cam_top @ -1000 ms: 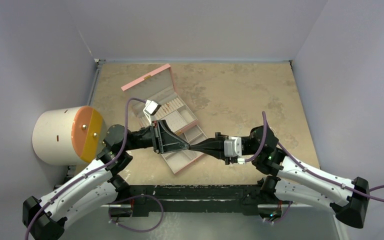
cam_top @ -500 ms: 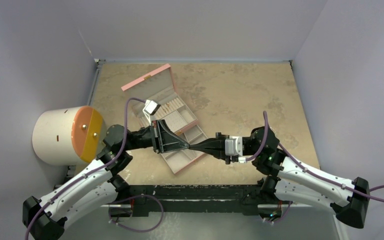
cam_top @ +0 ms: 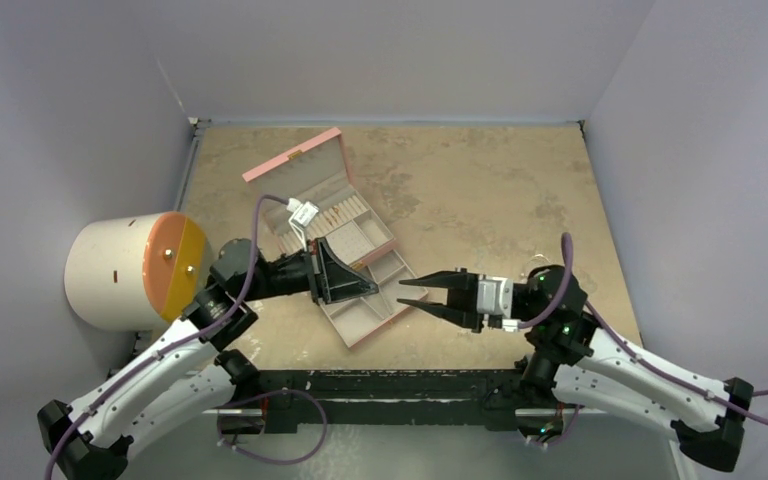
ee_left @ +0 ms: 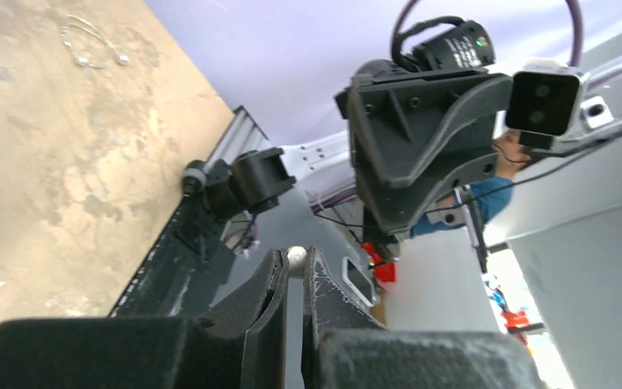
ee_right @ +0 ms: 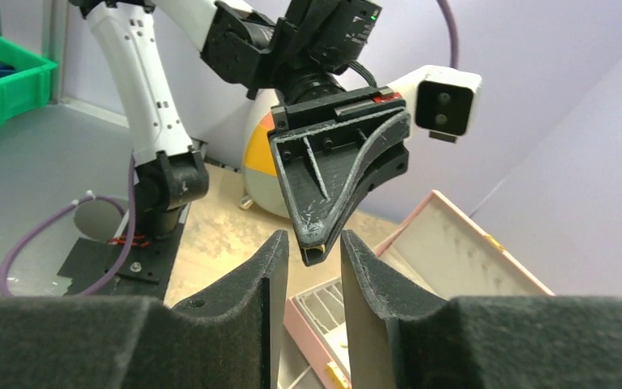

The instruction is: Organize the mixed jewelry

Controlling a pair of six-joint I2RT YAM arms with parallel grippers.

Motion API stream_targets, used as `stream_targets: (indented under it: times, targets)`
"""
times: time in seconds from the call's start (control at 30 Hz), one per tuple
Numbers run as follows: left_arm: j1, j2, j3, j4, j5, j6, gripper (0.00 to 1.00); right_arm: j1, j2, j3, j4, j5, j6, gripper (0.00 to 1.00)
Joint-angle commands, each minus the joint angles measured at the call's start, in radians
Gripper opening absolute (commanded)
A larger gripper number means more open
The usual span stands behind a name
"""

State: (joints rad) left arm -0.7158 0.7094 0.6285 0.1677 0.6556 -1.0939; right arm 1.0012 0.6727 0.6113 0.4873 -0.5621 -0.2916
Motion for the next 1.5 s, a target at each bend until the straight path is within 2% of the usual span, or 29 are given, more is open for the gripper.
stream_targets:
  times: [0.0,0.27,0.43,0.67,0.8,1.07,1.47]
  targets:
    - [-0.003,0.011,0.123,-0.264,-0.105,0.226,0.0,-0.001,-0.075,0.002,-0.084,0.101,-0.012,0.34]
    - [-0.002,0.145,0.269,-0.558,-0.311,0.431,0.0,-0.001,-0.063,0.043,-0.248,0.24,0.017,0.34]
    - [0.021,0.268,0.363,-0.685,-0.395,0.483,0.0,-0.002,-0.039,0.04,-0.274,0.292,0.062,0.34]
    - [0.197,0.433,0.407,-0.744,-0.339,0.484,0.0,-0.001,0.013,0.038,-0.303,0.373,0.138,0.34]
    - [0.206,0.527,0.452,-0.787,-0.455,0.485,0.0,-0.001,0.039,0.028,-0.301,0.403,0.191,0.34]
    - [0.208,0.689,0.549,-0.863,-0.595,0.517,0.0,-0.001,0.038,0.003,-0.312,0.444,0.243,0.35]
    - [0.207,0.842,0.632,-0.914,-0.617,0.571,0.0,-0.001,0.018,-0.018,-0.326,0.458,0.252,0.35]
